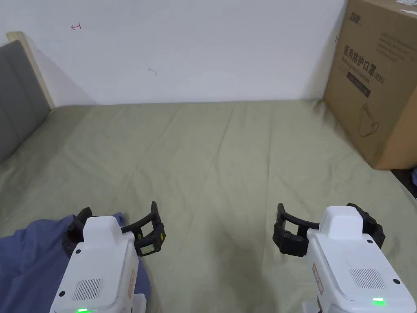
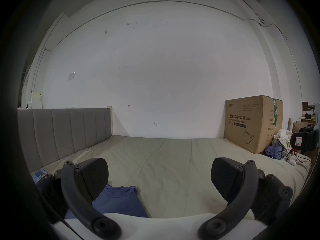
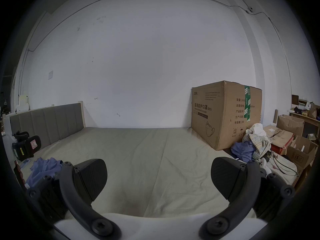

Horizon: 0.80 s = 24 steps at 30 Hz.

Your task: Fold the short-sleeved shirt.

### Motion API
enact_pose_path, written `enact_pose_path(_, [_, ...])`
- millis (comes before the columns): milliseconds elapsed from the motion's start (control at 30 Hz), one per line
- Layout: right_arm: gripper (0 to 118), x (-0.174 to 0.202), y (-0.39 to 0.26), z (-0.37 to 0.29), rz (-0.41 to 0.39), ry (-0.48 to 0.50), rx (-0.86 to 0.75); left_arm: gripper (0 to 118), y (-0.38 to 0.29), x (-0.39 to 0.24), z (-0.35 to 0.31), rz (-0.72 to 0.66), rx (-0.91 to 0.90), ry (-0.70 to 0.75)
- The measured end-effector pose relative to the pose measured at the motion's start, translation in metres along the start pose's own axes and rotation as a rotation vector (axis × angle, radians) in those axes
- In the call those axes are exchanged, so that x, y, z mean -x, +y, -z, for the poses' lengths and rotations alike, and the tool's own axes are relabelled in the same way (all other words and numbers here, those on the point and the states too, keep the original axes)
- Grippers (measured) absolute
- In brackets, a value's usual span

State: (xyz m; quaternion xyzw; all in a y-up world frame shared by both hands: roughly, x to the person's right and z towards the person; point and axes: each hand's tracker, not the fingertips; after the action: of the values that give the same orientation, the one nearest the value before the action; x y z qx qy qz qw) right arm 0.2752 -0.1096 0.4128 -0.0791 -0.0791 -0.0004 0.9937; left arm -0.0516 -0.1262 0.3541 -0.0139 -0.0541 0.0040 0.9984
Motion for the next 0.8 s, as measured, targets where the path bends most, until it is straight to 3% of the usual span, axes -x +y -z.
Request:
enact_pose_path(500, [117, 0.002, 0.006, -0.003, -0.042, -0.019, -0.010, 118, 0.005, 0.003, 0.001, -0.042, -0.003, -0.007])
enact_pose_path(600, [117, 0.015, 0.014, -0.009, -0.241, -0.100, -0.051, 118, 0.012, 0.014, 0.003, -0.248, 0.031, -0.043])
enact_pose_path(800, [117, 0.058, 0.008, -0.021, -0.927, -0.358, -0.299, 118, 0.001, 0.068, 0.011, -1.202, 0.086, -0.246])
